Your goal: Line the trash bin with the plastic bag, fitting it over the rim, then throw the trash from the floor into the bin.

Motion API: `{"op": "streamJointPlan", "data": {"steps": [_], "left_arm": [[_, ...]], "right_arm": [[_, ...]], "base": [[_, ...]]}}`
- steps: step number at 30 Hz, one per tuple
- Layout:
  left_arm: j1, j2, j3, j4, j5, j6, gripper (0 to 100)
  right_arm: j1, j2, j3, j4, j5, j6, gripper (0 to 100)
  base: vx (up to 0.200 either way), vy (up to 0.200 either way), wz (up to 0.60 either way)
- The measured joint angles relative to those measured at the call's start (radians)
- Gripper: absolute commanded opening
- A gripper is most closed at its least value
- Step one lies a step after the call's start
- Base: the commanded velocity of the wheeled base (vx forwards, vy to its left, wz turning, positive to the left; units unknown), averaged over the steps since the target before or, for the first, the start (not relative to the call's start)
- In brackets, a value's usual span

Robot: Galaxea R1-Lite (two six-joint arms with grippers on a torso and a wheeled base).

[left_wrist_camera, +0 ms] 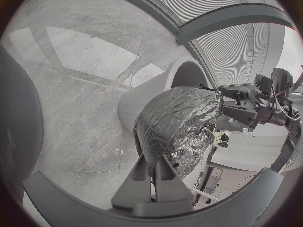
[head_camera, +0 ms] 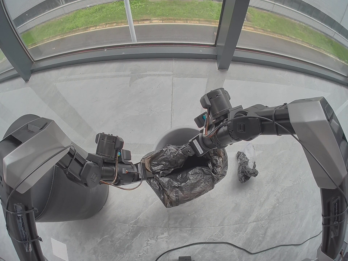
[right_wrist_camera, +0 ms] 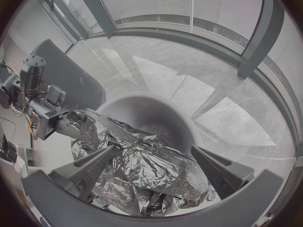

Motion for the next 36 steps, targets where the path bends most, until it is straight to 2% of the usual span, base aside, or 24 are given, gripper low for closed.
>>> {"op": "streamJointPlan", "data": {"steps": [9, 15, 25, 36], "left_arm": [[0.001, 0.001, 0.001, 0.0, 0.0, 0.001, 0], [0.0, 0.0, 0.009, 0.001, 0.0, 0.002, 0], [-0.007, -0.001, 0.017, 0.0, 0.002, 0.001, 0], [-0.004, 0.001, 0.015, 0.0, 0.002, 0.002, 0]], "right_arm": [[0.004, 0.043, -0.049, -0.002, -0.021, 0.001, 100], [-0.002, 0.067, -0.073, -0.005, -0.062, 0.004, 100], [-0.009, 0.1, -0.134, -0.003, -0.067, 0.008, 100], [0.018, 0.089, -0.095, 0.009, -0.064, 0.023, 100]], "base": [[0.0, 0.0, 0.0], [0.0, 0.0, 0.0], [0.0, 0.0, 0.0], [0.0, 0.0, 0.0]]}}
